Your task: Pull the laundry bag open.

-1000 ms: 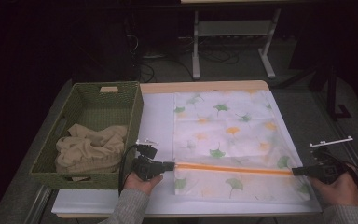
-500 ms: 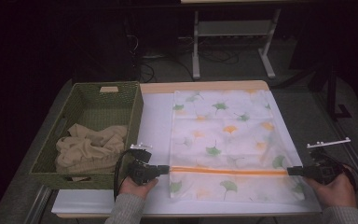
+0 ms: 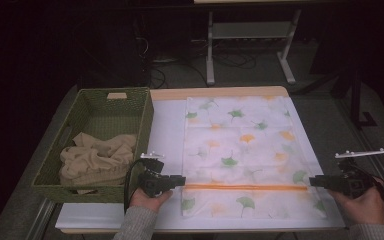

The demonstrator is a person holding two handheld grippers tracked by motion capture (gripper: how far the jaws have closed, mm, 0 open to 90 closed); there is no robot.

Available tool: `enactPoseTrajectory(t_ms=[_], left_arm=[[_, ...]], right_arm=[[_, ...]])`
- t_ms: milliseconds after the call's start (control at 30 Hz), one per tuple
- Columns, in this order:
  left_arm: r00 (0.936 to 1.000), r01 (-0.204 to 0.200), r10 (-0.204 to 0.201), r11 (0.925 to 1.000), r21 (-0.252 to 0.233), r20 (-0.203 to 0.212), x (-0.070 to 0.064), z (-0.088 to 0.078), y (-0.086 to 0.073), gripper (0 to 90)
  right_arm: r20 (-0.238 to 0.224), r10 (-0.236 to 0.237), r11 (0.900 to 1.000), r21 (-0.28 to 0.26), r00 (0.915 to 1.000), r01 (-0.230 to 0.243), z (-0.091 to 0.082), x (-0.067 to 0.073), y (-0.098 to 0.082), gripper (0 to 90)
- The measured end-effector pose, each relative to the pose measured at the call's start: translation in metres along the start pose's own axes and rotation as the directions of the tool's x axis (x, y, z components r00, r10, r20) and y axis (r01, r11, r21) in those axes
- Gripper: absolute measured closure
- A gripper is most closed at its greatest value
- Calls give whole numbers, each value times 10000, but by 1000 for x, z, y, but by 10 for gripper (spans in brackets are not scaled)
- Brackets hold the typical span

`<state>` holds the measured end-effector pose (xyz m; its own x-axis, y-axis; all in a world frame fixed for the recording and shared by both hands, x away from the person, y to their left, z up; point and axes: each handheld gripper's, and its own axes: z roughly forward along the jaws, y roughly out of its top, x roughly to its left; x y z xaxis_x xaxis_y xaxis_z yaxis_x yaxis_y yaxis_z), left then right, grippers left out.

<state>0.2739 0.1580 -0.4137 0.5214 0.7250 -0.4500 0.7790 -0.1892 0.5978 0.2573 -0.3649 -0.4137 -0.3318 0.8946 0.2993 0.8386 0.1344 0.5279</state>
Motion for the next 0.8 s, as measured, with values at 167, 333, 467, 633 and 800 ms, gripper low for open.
enactPoseTrajectory(t_ms=[167, 333, 467, 633, 800], left_arm=[[9998, 90, -87, 9999, -125, 199, 3, 0, 1, 715], [9996, 22, -18, 9999, -146, 284, 2, -1, 3, 687], [9995, -83, 89, 9998, -178, 301, 0, -3, 5, 669], [9991, -138, 146, 9997, -207, 395, -2, -2, 6, 643], [9986, -108, 121, 9996, -255, 518, -3, -2, 8, 606]], right_arm=[[-86, -308, 9994, -174, 9995, 306, -1, 10, 4, 596], [-159, -587, 9982, -167, 9981, 584, 3, 22, 9, 550], [-211, -815, 9964, -267, 9964, 810, 5, 32, 11, 520], [-263, -1087, 9933, -429, 9937, 1075, 5, 42, 13, 486], [-391, -1391, 9894, -481, 9895, 1372, 10, 54, 17, 462]])
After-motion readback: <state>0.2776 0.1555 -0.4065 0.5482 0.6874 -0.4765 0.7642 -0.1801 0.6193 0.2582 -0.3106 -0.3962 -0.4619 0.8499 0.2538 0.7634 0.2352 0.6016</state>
